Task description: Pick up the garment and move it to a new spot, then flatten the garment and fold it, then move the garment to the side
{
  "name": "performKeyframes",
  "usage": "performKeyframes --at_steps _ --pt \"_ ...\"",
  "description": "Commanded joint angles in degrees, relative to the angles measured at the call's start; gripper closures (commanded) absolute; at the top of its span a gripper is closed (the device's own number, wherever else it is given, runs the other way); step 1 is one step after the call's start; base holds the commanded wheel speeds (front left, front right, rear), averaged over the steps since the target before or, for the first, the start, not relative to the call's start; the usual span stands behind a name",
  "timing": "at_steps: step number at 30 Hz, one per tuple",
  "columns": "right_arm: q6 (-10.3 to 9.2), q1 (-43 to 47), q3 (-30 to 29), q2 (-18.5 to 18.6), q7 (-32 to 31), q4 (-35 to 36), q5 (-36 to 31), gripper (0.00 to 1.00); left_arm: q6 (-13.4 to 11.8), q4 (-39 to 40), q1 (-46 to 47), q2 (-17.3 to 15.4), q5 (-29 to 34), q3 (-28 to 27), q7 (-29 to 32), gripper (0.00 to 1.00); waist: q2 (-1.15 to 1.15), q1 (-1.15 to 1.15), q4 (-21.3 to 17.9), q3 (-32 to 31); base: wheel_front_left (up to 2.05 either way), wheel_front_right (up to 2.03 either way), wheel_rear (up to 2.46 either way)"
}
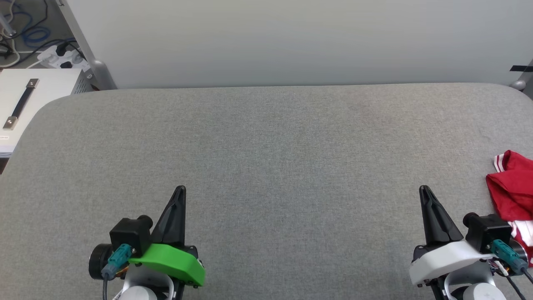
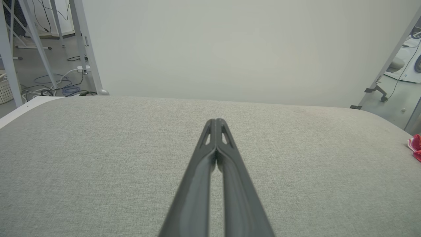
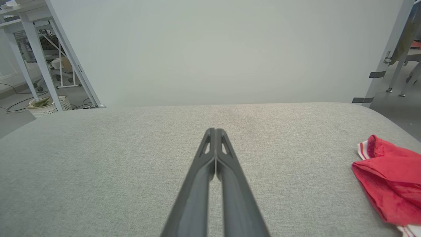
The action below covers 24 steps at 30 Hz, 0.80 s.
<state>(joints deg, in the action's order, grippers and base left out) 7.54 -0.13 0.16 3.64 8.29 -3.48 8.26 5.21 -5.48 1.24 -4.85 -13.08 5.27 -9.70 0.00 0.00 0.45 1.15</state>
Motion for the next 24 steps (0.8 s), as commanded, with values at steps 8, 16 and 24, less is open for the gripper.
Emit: performKeyframes --at_steps 8,16,24 --pt "-0.02 0.05 0.0 -0.27 -1.08 0.7 -1.35 1.0 -0.95 0.82 -0.51 0.58 1.89 -0.73 1.2 1.0 0.0 0.0 -0.05 -0.12 0.0 0.0 0.0" --pt "-0.03 0.06 -0.02 -0.33 -1.86 1.0 -2.1 1.0 -1.41 1.32 -0.59 0.73 3.1 -1.22 2.12 1.0 0.0 0.0 -0.09 -0.23 0.0 0.0 0.0" --pt "-0.03 0.07 -0.04 -0.38 -2.64 1.3 -2.84 1.0 -1.87 1.82 -0.67 0.88 4.31 -1.71 3.04 1.0 0.0 0.0 -0.13 -0.34 0.0 0.0 0.0"
